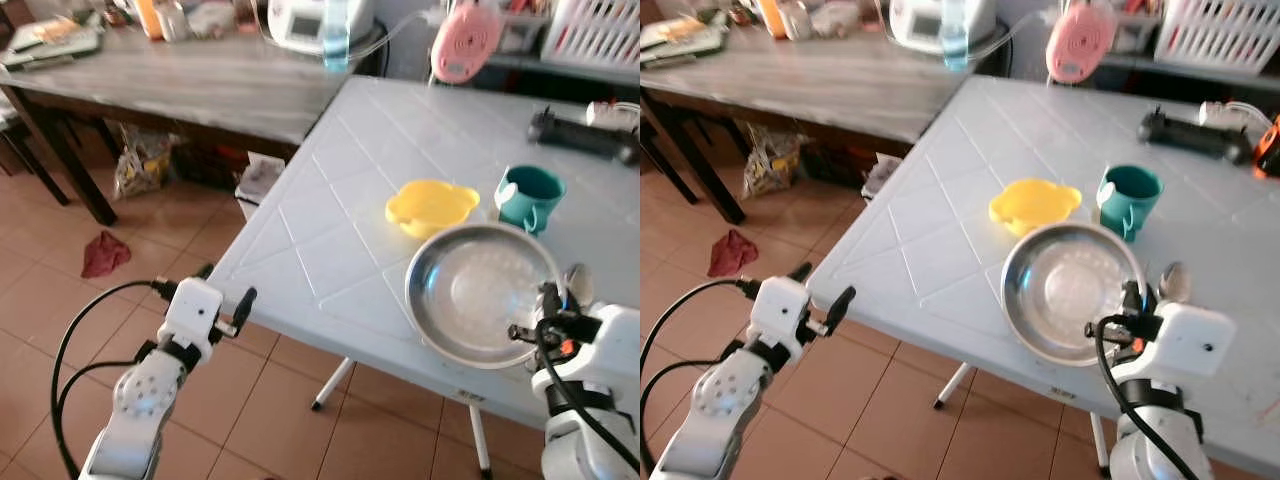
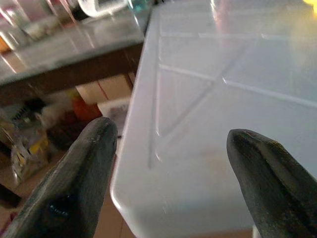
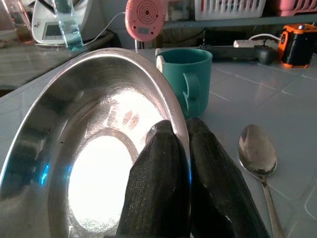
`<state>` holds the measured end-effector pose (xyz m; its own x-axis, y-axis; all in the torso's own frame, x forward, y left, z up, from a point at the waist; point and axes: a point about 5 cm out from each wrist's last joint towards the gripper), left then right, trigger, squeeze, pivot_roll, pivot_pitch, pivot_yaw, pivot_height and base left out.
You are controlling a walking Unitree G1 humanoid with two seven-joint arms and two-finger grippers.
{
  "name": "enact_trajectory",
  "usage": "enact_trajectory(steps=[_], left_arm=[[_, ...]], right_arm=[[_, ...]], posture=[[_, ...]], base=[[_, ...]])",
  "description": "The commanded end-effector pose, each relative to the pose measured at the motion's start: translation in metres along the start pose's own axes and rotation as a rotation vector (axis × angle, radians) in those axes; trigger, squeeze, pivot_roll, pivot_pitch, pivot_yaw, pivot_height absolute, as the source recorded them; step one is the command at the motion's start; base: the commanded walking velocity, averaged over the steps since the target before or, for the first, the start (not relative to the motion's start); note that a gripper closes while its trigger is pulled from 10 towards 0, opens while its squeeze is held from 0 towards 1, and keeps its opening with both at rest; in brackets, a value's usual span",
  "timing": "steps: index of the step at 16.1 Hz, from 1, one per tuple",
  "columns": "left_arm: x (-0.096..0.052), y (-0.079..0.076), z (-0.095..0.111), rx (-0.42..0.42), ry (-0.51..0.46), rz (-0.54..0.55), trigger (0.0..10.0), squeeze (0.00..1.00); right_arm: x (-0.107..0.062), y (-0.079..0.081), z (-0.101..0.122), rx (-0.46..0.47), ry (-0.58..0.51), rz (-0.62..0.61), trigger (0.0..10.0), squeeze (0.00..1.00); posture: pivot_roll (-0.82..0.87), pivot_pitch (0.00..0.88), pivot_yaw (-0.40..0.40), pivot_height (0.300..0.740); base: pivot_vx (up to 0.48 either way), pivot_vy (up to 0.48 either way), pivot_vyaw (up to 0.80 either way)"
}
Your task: Setting the table
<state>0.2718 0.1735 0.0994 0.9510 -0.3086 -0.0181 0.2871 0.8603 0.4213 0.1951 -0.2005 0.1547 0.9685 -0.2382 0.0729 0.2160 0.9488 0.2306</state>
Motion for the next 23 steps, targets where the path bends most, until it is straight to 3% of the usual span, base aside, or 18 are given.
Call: enact_trajectory(steps=[1,4,9,13,17,19,23], left_arm=[[0.003,0.003,0.001,0.021,-0.009,0.026,10.0,0.0],[0.02,0.016,0.013,0.009,-0.066,0.14,10.0,0.0],[0.023,0.016,0.024,0.007,-0.117,0.204,10.0,0.0],[0.036,0.005,0.031,-0.017,-0.134,0.192,10.0,0.0],[0.037,0.0,0.025,-0.048,-0.108,0.185,10.0,0.0],[0.04,-0.001,0.026,-0.049,-0.108,0.186,10.0,0.0],[0.048,0.001,0.029,-0.061,-0.103,0.201,10.0,0.0]], right_arm=[[0.001,-0.001,-0.004,-0.004,-0.004,0.001,10.0,0.0],[0.004,0.011,-0.015,0.027,0.001,0.023,10.0,0.0],[0.014,0.015,-0.002,0.044,-0.062,0.047,10.0,0.0],[0.016,0.012,-0.003,0.068,-0.069,0.005,10.0,0.0],[0.017,0.016,0.0,0.049,-0.076,0.033,10.0,0.0],[0.024,0.015,0.002,0.048,-0.084,0.027,10.0,0.0],[0.022,0.017,0.002,0.048,-0.082,0.029,10.0,0.0]], posture=[[0.01,0.008,0.014,0.74],[0.04,0.0,0.002,0.74],[0.07,0.015,-0.008,0.74],[0.05,0.027,-0.008,0.74],[0.04,0.017,-0.003,0.74],[0.04,0.023,-0.001,0.74],[0.03,0.04,0.005,0.74]], base=[[0.0,0.0,0.0],[0.0,0.0,0.0],[0.0,0.0,0.0],[0.0,0.0,0.0],[0.0,0.0,0.0],[0.0,0.0,0.0],[0.0,0.0,0.0]])
Point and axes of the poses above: a point about 5 cm out from each wrist's last joint towards the gripper, its own x axis pointing out of the wrist towards the gripper, its own z axis along the axis of the wrist's last joint, y = z × x, and after that the axes turned 8 degrees about x, right-handed
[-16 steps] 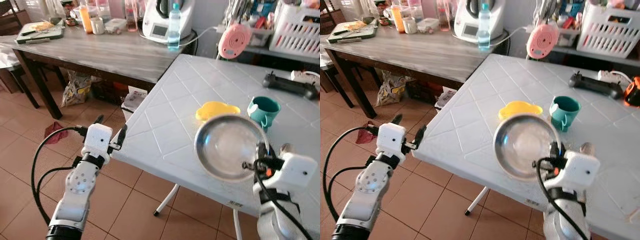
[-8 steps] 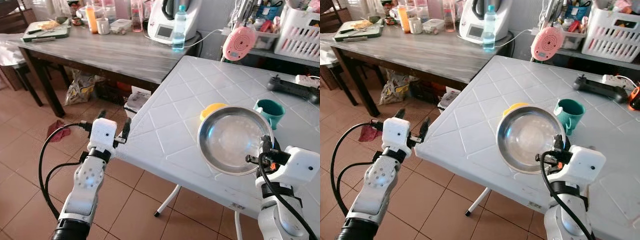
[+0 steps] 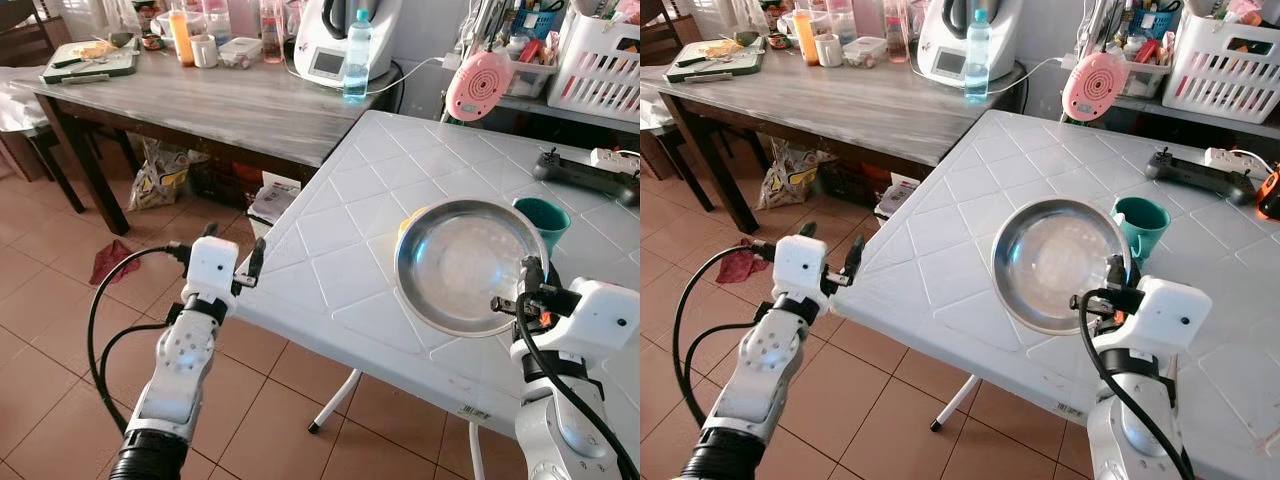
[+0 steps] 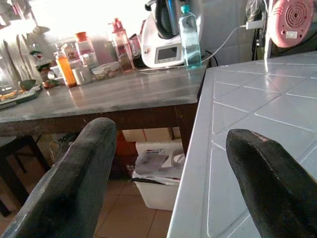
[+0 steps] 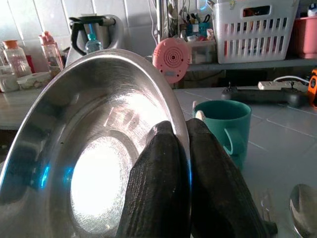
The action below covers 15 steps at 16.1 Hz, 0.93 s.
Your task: Setting the table
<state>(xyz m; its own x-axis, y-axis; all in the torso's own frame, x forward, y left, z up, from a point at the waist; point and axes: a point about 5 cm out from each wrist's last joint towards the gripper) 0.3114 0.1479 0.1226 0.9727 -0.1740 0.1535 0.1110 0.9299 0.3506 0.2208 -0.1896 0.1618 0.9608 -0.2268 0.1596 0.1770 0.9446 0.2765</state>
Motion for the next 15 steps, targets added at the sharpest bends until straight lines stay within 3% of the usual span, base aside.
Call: enact_trajectory(steps=[1,3,9,15], left_arm=[[0.0037,0.0002,0.0021,-0.001,0.001,0.007,10.0,0.0],[0.0035,-0.0008,0.0006,-0.002,0.004,0.002,10.0,0.0],[0.0087,-0.003,0.0043,-0.013,-0.007,0.004,10.0,0.0],[0.0105,-0.0035,0.005,-0.013,-0.005,-0.039,10.0,0.0]], right_arm=[[-0.0005,-0.0011,0.0001,-0.003,0.005,-0.005,10.0,0.0],[0.0006,-0.0008,-0.0012,-0.003,0.014,-0.008,10.0,0.0],[0.0037,0.001,-0.0002,0.007,0.011,0.001,10.0,0.0],[0.0073,0.0062,-0.002,0.016,-0.005,-0.003,10.0,0.0]], posture=[[0.03,0.042,0.006,0.74],[0.03,0.045,0.008,0.74],[0.04,0.043,-0.002,0.74],[0.06,0.051,0.024,0.74]], base=[[0.0,0.0,0.0],[0.0,0.0,-0.24],[0.0,0.04,-0.74],[0.0,0.041,0.0]])
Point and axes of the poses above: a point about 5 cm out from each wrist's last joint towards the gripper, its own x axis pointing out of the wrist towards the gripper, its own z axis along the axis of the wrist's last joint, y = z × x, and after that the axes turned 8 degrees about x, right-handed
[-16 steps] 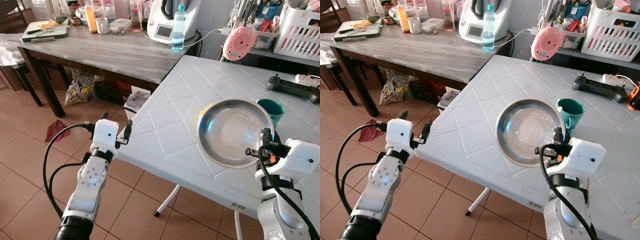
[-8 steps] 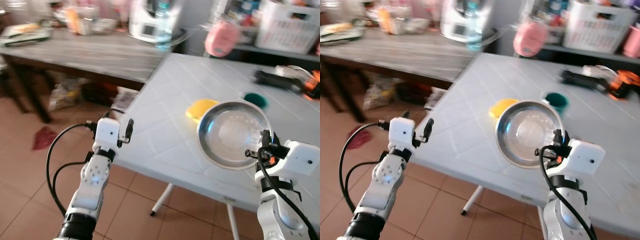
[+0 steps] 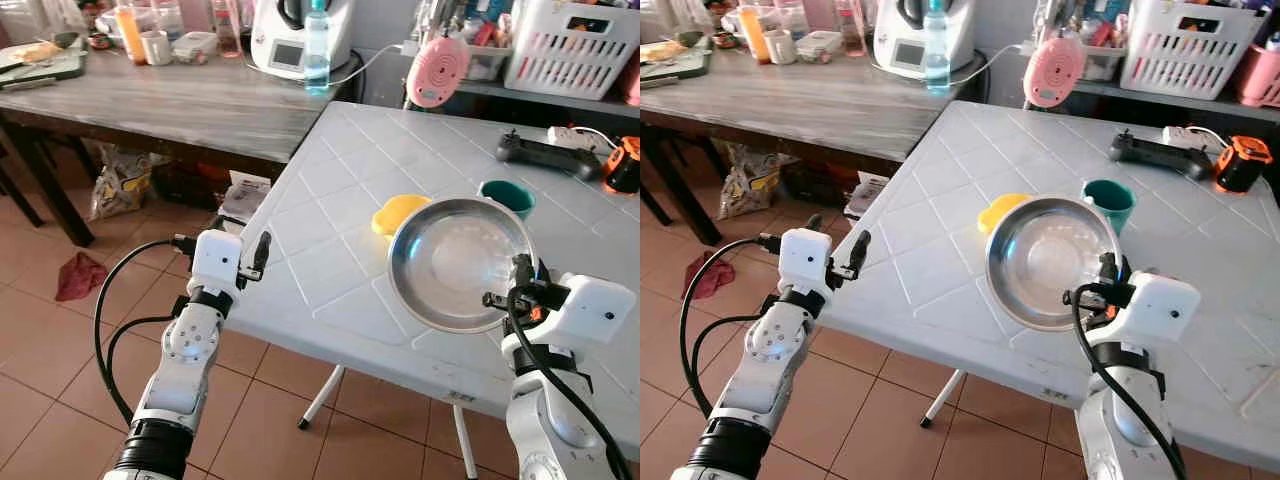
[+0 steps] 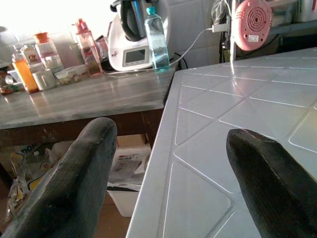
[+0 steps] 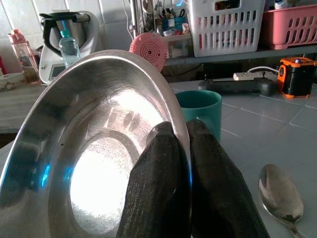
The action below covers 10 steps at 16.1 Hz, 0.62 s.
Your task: Setting the table
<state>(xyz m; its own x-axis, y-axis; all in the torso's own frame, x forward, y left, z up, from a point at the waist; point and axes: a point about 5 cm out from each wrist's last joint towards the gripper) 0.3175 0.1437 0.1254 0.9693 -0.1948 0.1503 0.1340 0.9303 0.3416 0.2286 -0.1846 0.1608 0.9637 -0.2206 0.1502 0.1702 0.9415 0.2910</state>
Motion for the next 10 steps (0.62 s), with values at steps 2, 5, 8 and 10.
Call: enact_trajectory(steps=[2,5,8,10], left_arm=[[0.0042,-0.0012,0.0027,0.002,-0.001,-0.024,10.0,0.0],[0.0058,-0.0002,0.0032,0.013,-0.004,-0.034,10.0,0.0],[0.007,-0.001,0.0021,0.014,0.002,-0.042,10.0,0.0],[0.0078,-0.0019,0.0017,0.014,0.003,-0.046,10.0,0.0]], right_arm=[[-0.0003,0.0002,0.0012,-0.012,-0.011,0.002,10.0,0.0],[0.0006,-0.0058,0.0039,-0.03,-0.017,-0.002,10.0,0.0],[0.0017,-0.0049,0.0044,-0.03,-0.026,-0.009,10.0,0.0],[0.0008,-0.0027,0.0025,-0.027,-0.022,-0.007,10.0,0.0]], posture=[[0.06,0.051,0.029,0.74],[0.06,0.05,0.034,0.74],[0.05,0.047,0.038,0.74],[0.05,0.043,0.038,0.74]], base=[[0.0,0.285,0.0],[0.0,0.341,0.0],[0.0,0.459,0.0],[0.0,0.48,0.0]])
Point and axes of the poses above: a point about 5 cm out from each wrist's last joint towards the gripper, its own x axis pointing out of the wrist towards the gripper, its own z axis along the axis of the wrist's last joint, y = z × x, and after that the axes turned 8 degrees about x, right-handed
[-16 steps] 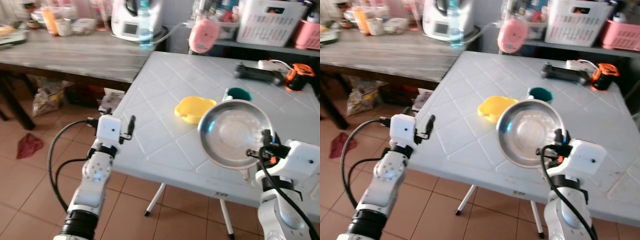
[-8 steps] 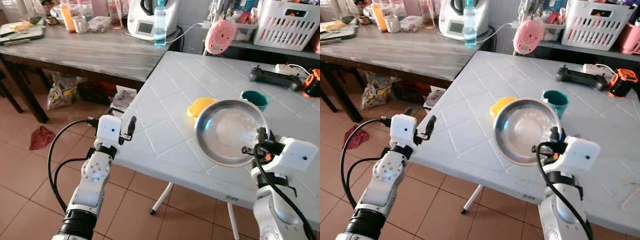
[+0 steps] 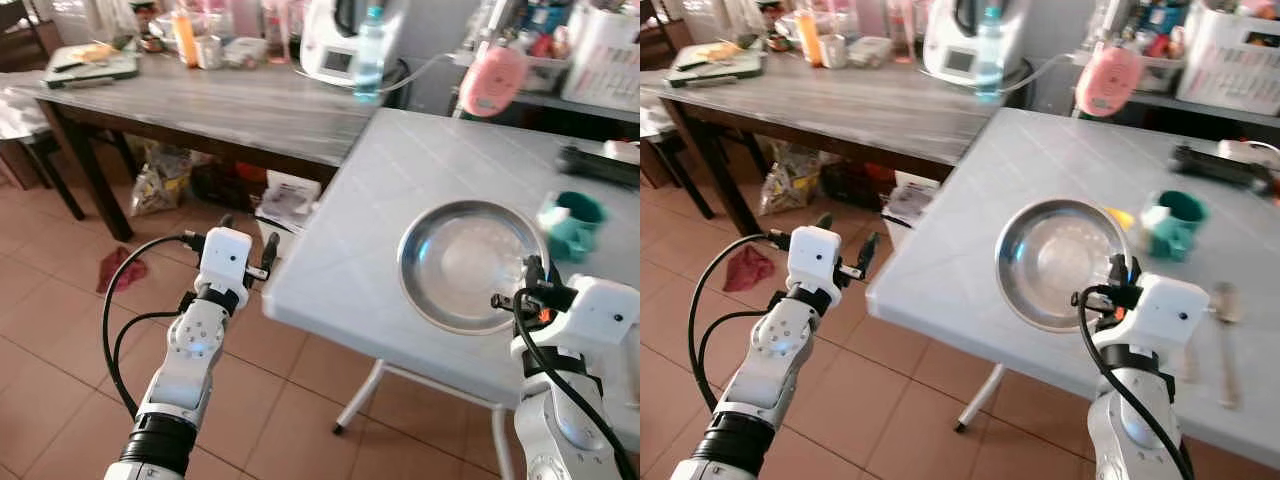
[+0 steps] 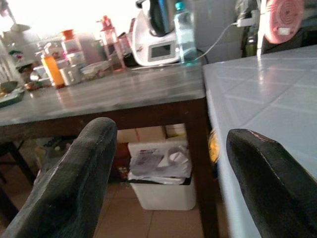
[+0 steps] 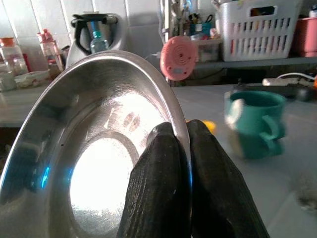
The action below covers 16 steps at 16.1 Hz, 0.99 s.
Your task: Setting the table
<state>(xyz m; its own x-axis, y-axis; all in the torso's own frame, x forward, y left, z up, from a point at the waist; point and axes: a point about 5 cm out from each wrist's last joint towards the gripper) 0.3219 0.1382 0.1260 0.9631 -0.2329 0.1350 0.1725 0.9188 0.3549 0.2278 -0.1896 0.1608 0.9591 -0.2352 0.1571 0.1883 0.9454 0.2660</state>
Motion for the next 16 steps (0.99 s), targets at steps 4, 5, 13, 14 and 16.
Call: enact_trajectory(steps=[4,5,13,14,16], left_arm=[[0.004,0.0,0.001,0.002,0.001,-0.009,10.0,0.0],[0.004,-0.001,0.001,0.001,0.0,-0.012,10.0,0.0],[0.007,-0.008,0.0,-0.009,0.001,-0.023,10.0,0.0],[0.008,-0.009,0.0,-0.01,0.0,-0.025,10.0,0.0],[0.008,-0.01,0.0,-0.011,0.001,-0.029,10.0,0.0]], right_arm=[[0.003,0.002,0.002,0.018,-0.016,-0.003,10.0,0.0],[0.004,0.002,0.002,0.014,-0.019,-0.003,10.0,0.0],[0.003,0.002,0.001,0.009,-0.025,-0.015,10.0,0.0],[0.003,0.003,0.001,0.009,-0.027,-0.016,10.0,0.0],[0.004,0.003,0.001,0.007,-0.029,-0.017,10.0,0.0]], posture=[[0.05,0.035,0.038,0.74],[0.05,0.035,0.038,0.74],[0.05,0.044,0.037,0.74],[0.05,0.044,0.039,0.74],[0.05,0.043,0.039,0.74]], base=[[0.0,0.48,0.0],[0.0,0.48,0.0],[0.0,0.48,0.0],[0.0,0.48,0.0],[0.0,0.48,0.0]])
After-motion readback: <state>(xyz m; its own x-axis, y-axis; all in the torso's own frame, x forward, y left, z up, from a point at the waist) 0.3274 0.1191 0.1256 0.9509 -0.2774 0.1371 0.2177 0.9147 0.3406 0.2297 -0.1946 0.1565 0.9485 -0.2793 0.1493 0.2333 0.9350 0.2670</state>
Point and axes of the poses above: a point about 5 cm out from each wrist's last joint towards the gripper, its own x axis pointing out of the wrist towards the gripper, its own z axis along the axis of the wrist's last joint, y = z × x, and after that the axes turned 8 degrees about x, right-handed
